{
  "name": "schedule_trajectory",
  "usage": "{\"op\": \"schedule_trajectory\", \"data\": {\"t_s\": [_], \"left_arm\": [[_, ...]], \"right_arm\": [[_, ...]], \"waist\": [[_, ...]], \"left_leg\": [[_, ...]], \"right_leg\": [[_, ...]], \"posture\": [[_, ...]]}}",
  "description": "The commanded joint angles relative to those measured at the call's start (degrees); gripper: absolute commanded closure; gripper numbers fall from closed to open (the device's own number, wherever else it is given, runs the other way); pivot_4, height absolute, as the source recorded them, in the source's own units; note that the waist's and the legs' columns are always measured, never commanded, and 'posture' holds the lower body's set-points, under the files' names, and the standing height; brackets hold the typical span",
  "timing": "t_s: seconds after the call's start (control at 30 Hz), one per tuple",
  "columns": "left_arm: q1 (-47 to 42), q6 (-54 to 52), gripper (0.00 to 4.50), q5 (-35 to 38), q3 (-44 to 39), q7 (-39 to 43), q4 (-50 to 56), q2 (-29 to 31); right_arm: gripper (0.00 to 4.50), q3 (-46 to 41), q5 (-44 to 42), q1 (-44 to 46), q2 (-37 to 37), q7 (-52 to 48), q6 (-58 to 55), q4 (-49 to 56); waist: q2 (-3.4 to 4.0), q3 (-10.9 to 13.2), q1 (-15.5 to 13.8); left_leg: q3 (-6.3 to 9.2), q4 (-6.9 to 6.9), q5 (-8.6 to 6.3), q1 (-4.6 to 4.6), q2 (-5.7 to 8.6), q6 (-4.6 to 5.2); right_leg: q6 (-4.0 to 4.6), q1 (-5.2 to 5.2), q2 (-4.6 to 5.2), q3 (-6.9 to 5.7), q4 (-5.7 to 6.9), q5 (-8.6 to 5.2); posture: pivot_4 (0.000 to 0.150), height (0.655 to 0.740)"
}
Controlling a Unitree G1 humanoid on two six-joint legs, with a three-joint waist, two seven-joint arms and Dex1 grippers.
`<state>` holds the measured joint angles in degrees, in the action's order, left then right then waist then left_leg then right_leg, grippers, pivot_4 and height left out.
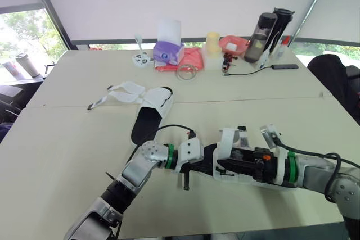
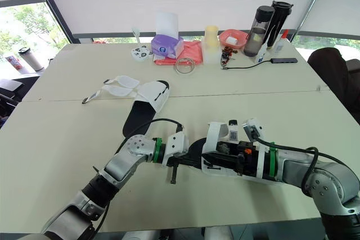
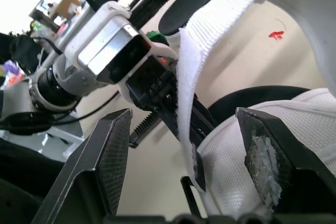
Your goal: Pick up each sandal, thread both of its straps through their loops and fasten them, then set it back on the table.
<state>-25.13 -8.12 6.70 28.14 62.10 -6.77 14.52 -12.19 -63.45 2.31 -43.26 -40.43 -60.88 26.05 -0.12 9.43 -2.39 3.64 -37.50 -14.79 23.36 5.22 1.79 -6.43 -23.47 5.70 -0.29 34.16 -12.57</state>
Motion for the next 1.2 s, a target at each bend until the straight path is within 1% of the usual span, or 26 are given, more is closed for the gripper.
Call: {"op": "schedule_trajectory", "data": {"t_s": [0.03, 0.07, 0.17, 0.2, 0.33, 0.47, 0.67, 0.8, 1.2], "left_arm": [[-0.27, -0.28, 4.50, -1.65, 0.64, -0.69, -1.73, -0.03], [-0.27, -0.26, 4.50, -1.64, 0.66, -0.71, -1.82, -0.08], [-0.43, -0.12, 4.50, -1.65, 0.66, -0.75, -2.20, -0.21], [-0.53, -0.07, 4.50, -1.65, 0.64, -0.74, -2.36, -0.26], [-0.75, 0.37, 4.50, -1.70, 0.59, -0.77, -2.80, -0.38], [-0.86, 0.76, 4.50, -1.75, 0.58, -0.80, -3.29, -0.53], [-0.82, 0.97, 4.50, -1.85, 0.57, -1.01, -3.51, -0.78], [-0.20, 0.57, 4.50, -1.82, 0.55, -1.31, -2.82, -0.69], [0.44, 0.10, 4.50, -1.91, 0.60, -1.85, -1.91, -0.18]], "right_arm": [[1.99, -0.53, -2.33, -1.12, 1.24, 1.93, -0.39, 2.45], [2.42, -0.56, -2.81, -1.38, 1.37, 2.25, -0.43, 2.82], [4.04, -0.50, -3.87, -2.00, 1.55, 3.25, -0.45, 3.83], [4.47, -0.42, -4.01, -2.01, 1.46, 3.47, -0.39, 3.86], [4.47, -0.51, -3.02, -1.47, -0.59, 3.02, -0.17, 3.93], [4.47, -1.86, -3.51, 1.42, -2.91, 1.86, -0.56, 0.58], [4.47, 0.15, -3.20, 4.25, -8.07, -3.35, -3.49, -3.50], [4.47, 1.58, -2.76, 5.65, -9.74, -6.08, -5.32, -5.11], [4.47, 4.54, -1.85, 8.12, -6.98, -5.83, -6.61, -5.65]], "waist": [[0.00, 0.00, 0.02], [0.00, 0.00, 0.02], [0.00, 0.00, 0.06], [0.00, 0.00, 0.07], [0.00, 0.00, 0.05], [0.00, 0.00, 0.05], [-0.01, 0.01, -0.04], [0.00, 0.01, 0.00], [0.00, 0.01, 0.02]], "left_leg": [[0.00, 0.00, 0.00, 0.00, 0.00, 0.00], [0.00, 0.00, 0.00, 0.00, 0.00, 0.00], [0.00, 0.00, 0.00, 0.00, 0.00, 0.00], [0.00, 0.00, 0.00, 0.00, -0.01, 0.00], [0.00, -0.03, 0.00, -0.01, -0.01, 0.00], [0.00, -0.03, 0.00, -0.01, -0.01, 0.00], [0.00, -0.04, 0.00, 0.02, 0.00, 0.01], [0.00, -0.04, 0.00, 0.02, 0.00, 0.01], [0.00, -0.02, 0.00, 0.04, 0.00, 0.01]], "right_leg": [[0.00, 0.00, 0.00, 0.00, 0.00, 0.00], [0.00, -0.01, 0.00, 0.00, 0.00, 0.00], [0.00, 0.00, 0.00, 0.00, 0.00, 0.00], [0.00, 0.00, 0.00, 0.00, 0.00, 0.00], [0.02, 0.02, 0.00, 0.00, 0.00, 0.01], [0.01, 0.02, 0.00, 0.00, 0.00, 0.01], [0.01, 0.01, 0.02, -0.01, -0.03, 0.01], [0.02, 0.01, 0.02, -0.01, -0.02, 0.01], [0.01, -0.03, 0.04, -0.01, -0.03, 0.01]], "posture": [[0.150, 0.7400], [0.150, 0.7400], [0.150, 0.7400], [0.150, 0.7400], [0.150, 0.7400], [0.150, 0.7400], [0.150, 0.7400], [0.150, 0.7400], [0.150, 0.7400]]}}
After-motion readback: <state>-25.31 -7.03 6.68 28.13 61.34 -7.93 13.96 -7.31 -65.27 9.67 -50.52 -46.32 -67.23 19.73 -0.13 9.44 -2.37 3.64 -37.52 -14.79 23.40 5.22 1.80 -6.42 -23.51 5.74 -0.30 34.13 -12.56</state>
